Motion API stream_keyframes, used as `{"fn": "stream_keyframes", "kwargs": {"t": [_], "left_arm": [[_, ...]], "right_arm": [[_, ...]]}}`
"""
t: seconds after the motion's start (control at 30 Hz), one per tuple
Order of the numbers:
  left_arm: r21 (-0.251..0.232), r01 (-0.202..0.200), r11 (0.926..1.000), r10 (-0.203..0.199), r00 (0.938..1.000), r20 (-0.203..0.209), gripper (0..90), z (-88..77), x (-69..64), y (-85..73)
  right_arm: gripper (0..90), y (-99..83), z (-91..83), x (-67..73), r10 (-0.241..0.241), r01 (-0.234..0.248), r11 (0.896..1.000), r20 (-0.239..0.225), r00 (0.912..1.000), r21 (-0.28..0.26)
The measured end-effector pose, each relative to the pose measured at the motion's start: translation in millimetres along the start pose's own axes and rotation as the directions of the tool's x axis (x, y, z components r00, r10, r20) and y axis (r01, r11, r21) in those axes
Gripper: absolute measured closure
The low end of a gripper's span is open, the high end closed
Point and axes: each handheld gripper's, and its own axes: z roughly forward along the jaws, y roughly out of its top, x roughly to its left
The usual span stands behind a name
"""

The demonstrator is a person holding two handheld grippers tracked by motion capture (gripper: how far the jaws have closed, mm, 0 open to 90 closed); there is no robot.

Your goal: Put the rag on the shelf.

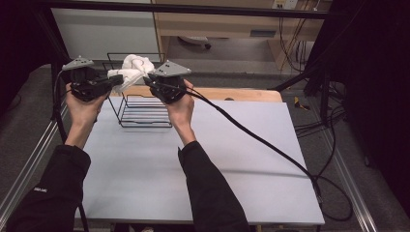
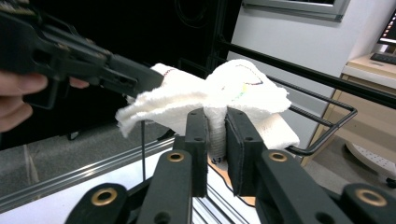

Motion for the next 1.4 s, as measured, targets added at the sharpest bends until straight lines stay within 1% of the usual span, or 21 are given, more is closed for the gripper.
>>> {"fn": "stream_keyframes", "kwargs": {"t": [0.1, 0.2, 0.27, 0.33, 0.4, 0.47, 0.5, 0.57, 0.63, 0.67, 0.73, 0.8, 0.9, 1.03, 1.13, 1.2, 1.33, 1.4], "left_arm": [[0.007, -0.008, 0.9999, 0.008, 1.0, -0.001, 89.5, 1.6, 0.2, -3.4], [0.015, -0.005, 0.9999, 0.006, 1.0, -0.002, 89.5, 3.8, 1.1, -6.0], [0.019, -0.005, 0.9998, 0.005, 1.0, -0.005, 89.5, 5.5, 1.7, -7.7], [0.024, -0.005, 0.9997, 0.005, 1.0, -0.004, 89.5, 7.0, 1.8, -8.6], [0.029, -0.011, 0.9995, 0.011, 0.9999, -0.007, 89.5, 8.4, 1.2, -9.3], [0.028, -0.014, 0.9995, 0.014, 0.9999, -0.008, 89.5, 9.2, 0.6, -9.8], [0.028, -0.015, 0.9995, 0.015, 0.9999, -0.008, 89.6, 9.7, 0.4, -10.2], [0.029, -0.016, 0.9995, 0.017, 0.9998, -0.01, 89.6, 10.8, 0.5, -11.2], [0.031, -0.018, 0.9994, 0.018, 0.9997, -0.013, 89.5, 11.9, 0.4, -12.7], [0.033, -0.021, 0.9992, 0.022, 0.9996, -0.015, 89.6, 12.4, 0.5, -13.4], [0.038, -0.022, 0.999, 0.023, 0.9996, -0.018, 89.6, 14.0, 0.7, -14.8], [0.04, -0.023, 0.9989, 0.024, 0.9995, -0.022, 89.5, 15.6, 0.7, -16.2], [0.041, -0.025, 0.9988, 0.026, 0.9993, -0.027, 89.5, 17.8, 0.9, -18.0], [0.043, -0.021, 0.9988, 0.022, 0.9991, -0.035, 89.4, 20.8, 2.5, -20.1], [0.037, -0.018, 0.9992, 0.019, 0.9993, -0.031, 89.0, 20.3, 3.4, -21.7], [0.033, -0.015, 0.9993, 0.016, 0.9995, -0.028, 87.7, 17.8, 4.1, -22.6], [0.02, -0.023, 0.9995, 0.024, 0.9995, -0.021, 85.0, 8.6, 2.5, -22.5], [0.016, -0.025, 0.9996, 0.025, 0.9995, -0.02, 80.3, 1.6, 0.4, -22.4]], "right_arm": [[76.5, 2.1, -2.3, -0.2, 0.009, -0.009, 1.0, -0.015, 0.9999, -0.001], [71.2, 3.2, -4.2, -0.1, 0.009, -0.009, 1.0, -0.025, 0.9996, 0.005], [69.5, 4.4, -6.2, 0.1, 0.015, -0.014, 1.0, -0.034, 0.9993, 0.009], [66.9, 6.5, -8.6, 0.3, 0.013, -0.013, 1.0, -0.035, 0.9993, -0.001], [67.0, 10.5, -11.5, -2.2, 0.028, -0.029, 0.999, -0.036, 0.9989, -0.017], [72.2, 13.9, -13.0, -6.2, 0.06, -0.061, 0.998, -0.036, 0.9975, -0.017], [76.2, 14.6, -12.8, -7.7, 0.075, -0.076, 0.997, -0.039, 0.9964, -0.015], [83.0, 14.3, -9.9, -9.6, 0.109, -0.108, 0.994, -0.04, 0.9933, 0.008], [87.9, 11.1, -6.1, -7.8, 0.114, -0.113, 0.993, -0.055, 0.9919, 0.022], [89.3, 8.9, -4.1, -6.0, 0.112, -0.111, 0.993, -0.063, 0.9917, 0.029], [90.0, 4.2, -0.5, -2.8, 0.096, -0.094, 0.995, -0.062, 0.9934, 0.047], [90.0, -1.6, 4.3, -0.6, 0.085, -0.08, 0.994, -0.057, 0.9947, 0.081], [90.0, -8.9, 11.4, -0.6, 0.068, -0.063, 0.991, -0.034, 0.9971, 0.121], [90.0, -14.6, 19.0, -3.5, 0.062, -0.061, 0.989, -0.008, 0.998, 0.136], [89.7, -17.5, 22.2, -4.6, 0.058, -0.058, 0.989, -0.002, 0.9983, 0.136], [88.1, -17.6, 21.6, -4.3, 0.055, -0.054, 0.99, -0.006, 0.9985, 0.127], [82.7, -13.7, 15.9, -2.5, 0.047, -0.044, 0.993, -0.02, 0.9987, 0.109], [79.0, -9.5, 9.0, -1.0, 0.04, -0.037, 0.995, -0.027, 0.9989, 0.094]]}}
